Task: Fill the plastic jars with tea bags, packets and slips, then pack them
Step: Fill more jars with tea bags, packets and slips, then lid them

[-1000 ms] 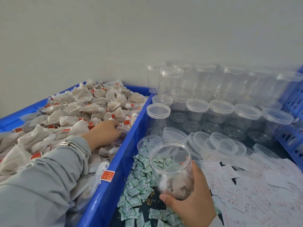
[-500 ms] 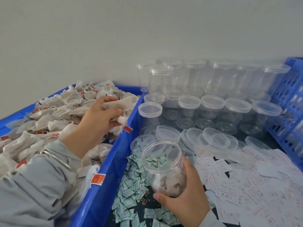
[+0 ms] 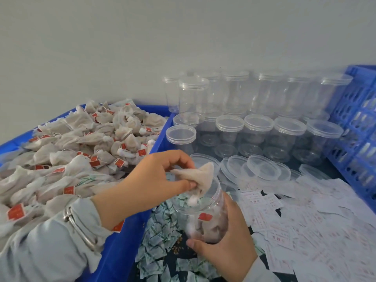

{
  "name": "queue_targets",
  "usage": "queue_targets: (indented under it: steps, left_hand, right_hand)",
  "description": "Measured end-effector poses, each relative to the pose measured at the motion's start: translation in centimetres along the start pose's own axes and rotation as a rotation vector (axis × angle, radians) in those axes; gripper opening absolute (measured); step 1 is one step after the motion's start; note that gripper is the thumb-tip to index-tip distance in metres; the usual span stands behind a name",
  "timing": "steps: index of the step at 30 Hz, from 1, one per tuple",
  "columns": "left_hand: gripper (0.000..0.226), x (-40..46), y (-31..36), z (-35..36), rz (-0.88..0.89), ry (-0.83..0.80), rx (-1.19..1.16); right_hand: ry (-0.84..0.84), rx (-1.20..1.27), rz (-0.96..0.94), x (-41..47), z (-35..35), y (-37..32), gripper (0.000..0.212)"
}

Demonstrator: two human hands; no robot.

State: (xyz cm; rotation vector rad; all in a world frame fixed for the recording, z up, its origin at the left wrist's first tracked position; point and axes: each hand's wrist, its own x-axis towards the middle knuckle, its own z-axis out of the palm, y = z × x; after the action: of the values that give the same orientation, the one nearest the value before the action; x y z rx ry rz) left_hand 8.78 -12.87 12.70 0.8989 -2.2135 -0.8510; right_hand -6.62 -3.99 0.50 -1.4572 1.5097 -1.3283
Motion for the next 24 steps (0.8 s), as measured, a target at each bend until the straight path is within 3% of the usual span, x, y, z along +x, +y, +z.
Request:
queue_targets:
  steps: [5,9,12,16,21,24]
  left_hand:
    - [0.017,-0.1,0.1,0.5,-0.015,-0.003,0.085]
    - [0.040,0.0,0.0,0.2,-0.065,-0.008,0.088]
    - [0.037,0.2,-0.3,-0.1,-0.068,0.039,0.083]
    - [0.006,1.1,-1.5,-1.4,-0.101,0.134,0.114]
    - [0.009,2.0,-4.4,-4.8,-0.244,0.365,0.214]
    - [0.004,2.2,-6.3,-6.5,-0.296,0.424,0.350]
  right_hand:
    - [0.017,0.008,-0.009,0.0,-0.1,0.0,0.113]
    - [0.002,0.004,-0.013,0.2,0.0,0.0,0.108]
    - [-0.021,0.017,-0.010,0.3,0.1,0.0,0.109]
    - [-0.034,0.039,0.001,0.1,0.1,0.1,0.111]
    - [-0.038,-0.002,0.024,-0.2,-0.1,0.4,0.122]
    - [-0.048,-0.011,0.021,-0.3,-0.2,0.2,0.120]
